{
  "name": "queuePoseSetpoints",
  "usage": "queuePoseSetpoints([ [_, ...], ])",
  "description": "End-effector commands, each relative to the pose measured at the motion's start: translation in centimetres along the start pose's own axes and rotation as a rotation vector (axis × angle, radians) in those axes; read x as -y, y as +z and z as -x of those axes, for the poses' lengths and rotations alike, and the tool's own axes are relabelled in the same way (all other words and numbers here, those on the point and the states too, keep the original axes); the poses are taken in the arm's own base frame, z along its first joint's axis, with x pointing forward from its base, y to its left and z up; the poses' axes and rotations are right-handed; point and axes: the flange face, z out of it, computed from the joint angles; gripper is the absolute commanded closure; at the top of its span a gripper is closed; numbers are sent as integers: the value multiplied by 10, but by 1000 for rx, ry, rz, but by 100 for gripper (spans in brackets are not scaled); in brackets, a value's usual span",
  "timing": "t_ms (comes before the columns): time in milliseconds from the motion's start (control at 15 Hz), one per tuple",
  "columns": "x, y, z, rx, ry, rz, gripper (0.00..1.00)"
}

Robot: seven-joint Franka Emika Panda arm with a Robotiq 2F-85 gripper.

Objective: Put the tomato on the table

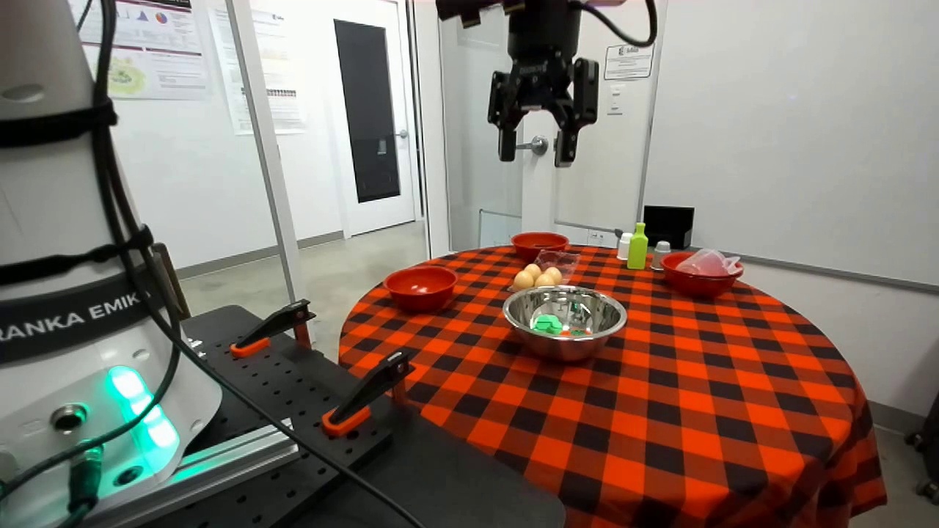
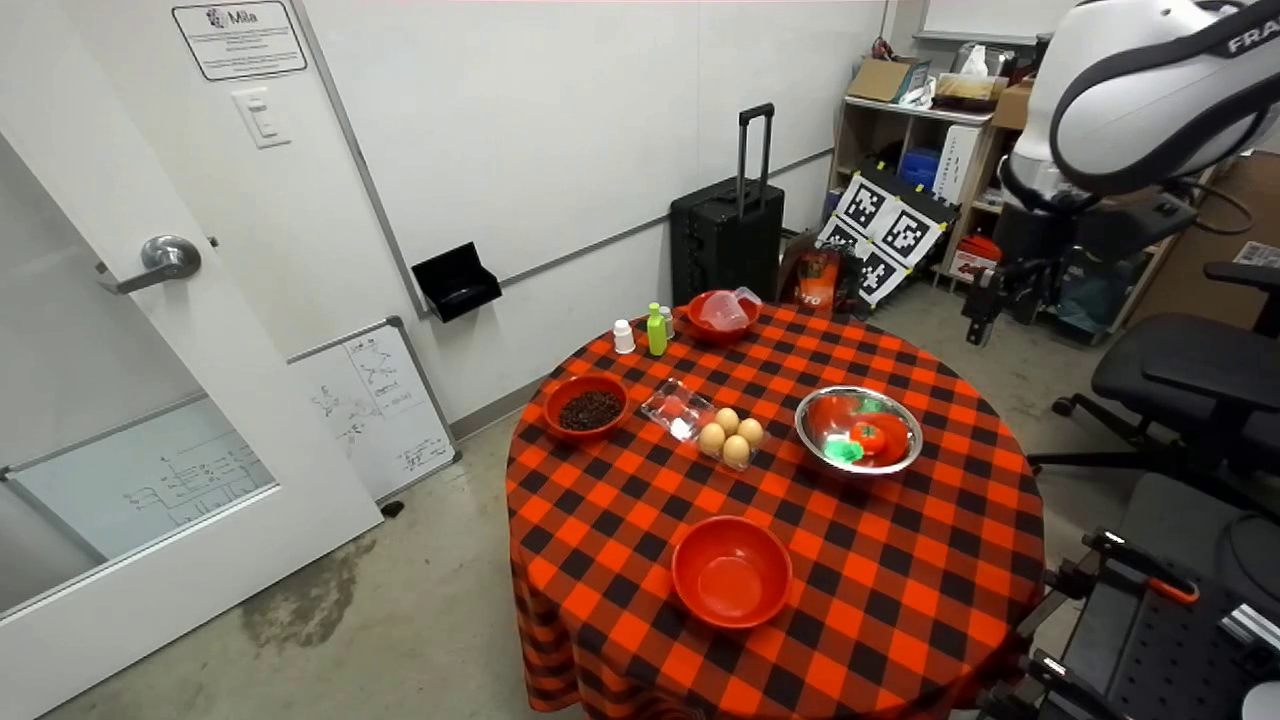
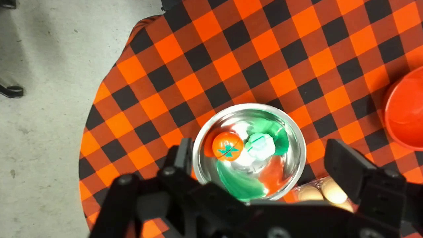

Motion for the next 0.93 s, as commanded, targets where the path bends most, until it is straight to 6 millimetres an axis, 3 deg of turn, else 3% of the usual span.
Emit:
queuePoseSetpoints([
  [0,15,41,-36,28,-12,-9,0],
  [400,28,100,-83,82,1,-5,0],
  [867,19,150,-136,123,31,-13,0],
])
